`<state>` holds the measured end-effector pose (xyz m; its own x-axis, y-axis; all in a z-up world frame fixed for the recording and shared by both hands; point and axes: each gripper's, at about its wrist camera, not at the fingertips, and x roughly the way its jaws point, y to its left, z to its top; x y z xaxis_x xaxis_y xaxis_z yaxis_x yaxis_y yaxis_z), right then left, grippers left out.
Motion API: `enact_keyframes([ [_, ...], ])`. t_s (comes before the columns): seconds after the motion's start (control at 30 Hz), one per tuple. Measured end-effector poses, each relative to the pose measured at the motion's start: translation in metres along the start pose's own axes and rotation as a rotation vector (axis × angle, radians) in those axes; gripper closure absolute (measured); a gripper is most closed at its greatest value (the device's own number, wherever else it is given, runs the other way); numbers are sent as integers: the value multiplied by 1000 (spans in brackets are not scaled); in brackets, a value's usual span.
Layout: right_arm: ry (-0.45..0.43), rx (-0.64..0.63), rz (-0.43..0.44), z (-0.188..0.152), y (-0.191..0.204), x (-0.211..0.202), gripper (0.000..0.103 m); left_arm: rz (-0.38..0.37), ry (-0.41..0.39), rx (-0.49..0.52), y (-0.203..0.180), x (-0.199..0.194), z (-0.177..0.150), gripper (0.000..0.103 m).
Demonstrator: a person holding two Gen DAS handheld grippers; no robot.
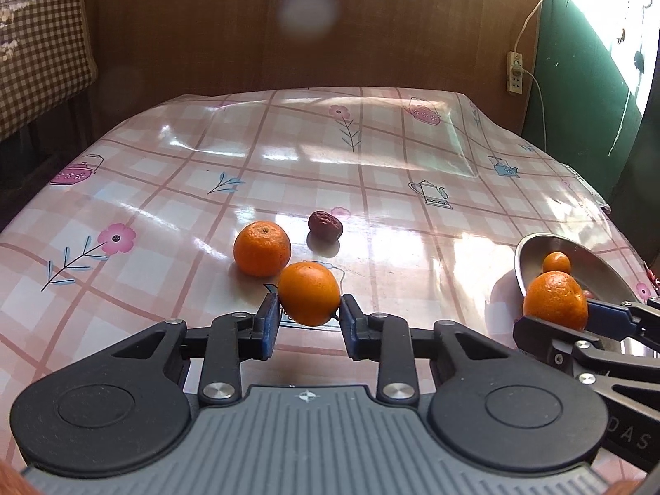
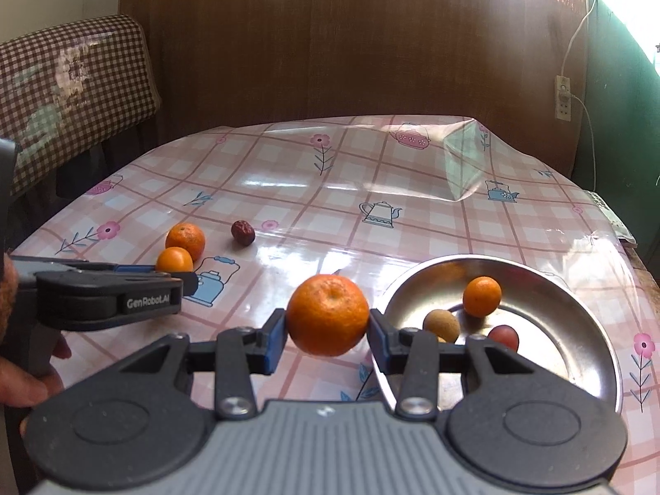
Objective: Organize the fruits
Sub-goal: 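Carry both held mandarins over the steel plate with both grippers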
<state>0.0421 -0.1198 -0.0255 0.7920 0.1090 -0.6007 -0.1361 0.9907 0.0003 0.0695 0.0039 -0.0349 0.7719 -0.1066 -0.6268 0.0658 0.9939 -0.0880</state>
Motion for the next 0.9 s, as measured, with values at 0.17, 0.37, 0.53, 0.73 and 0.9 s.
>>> enact_keyframes([
  [0.17,-13,-1,-6,1,-2,-8,60,-5,-11,7,-6,-17,0,66],
  [0.37,-36,0,-15,3,-7,-21,60,-15,-34,19,-16,-36,2,67],
  [0.53,-49,17,-35,3,-16,-32,60,-37,-51,34,-27,-51,3,67],
  [0.73,-64,28,-67,0,-31,-47,60,-71,-58,53,-42,-60,2,67],
  [0.9,-71,39,-96,-3,-42,-56,60,-98,-57,72,-55,-62,2,67],
])
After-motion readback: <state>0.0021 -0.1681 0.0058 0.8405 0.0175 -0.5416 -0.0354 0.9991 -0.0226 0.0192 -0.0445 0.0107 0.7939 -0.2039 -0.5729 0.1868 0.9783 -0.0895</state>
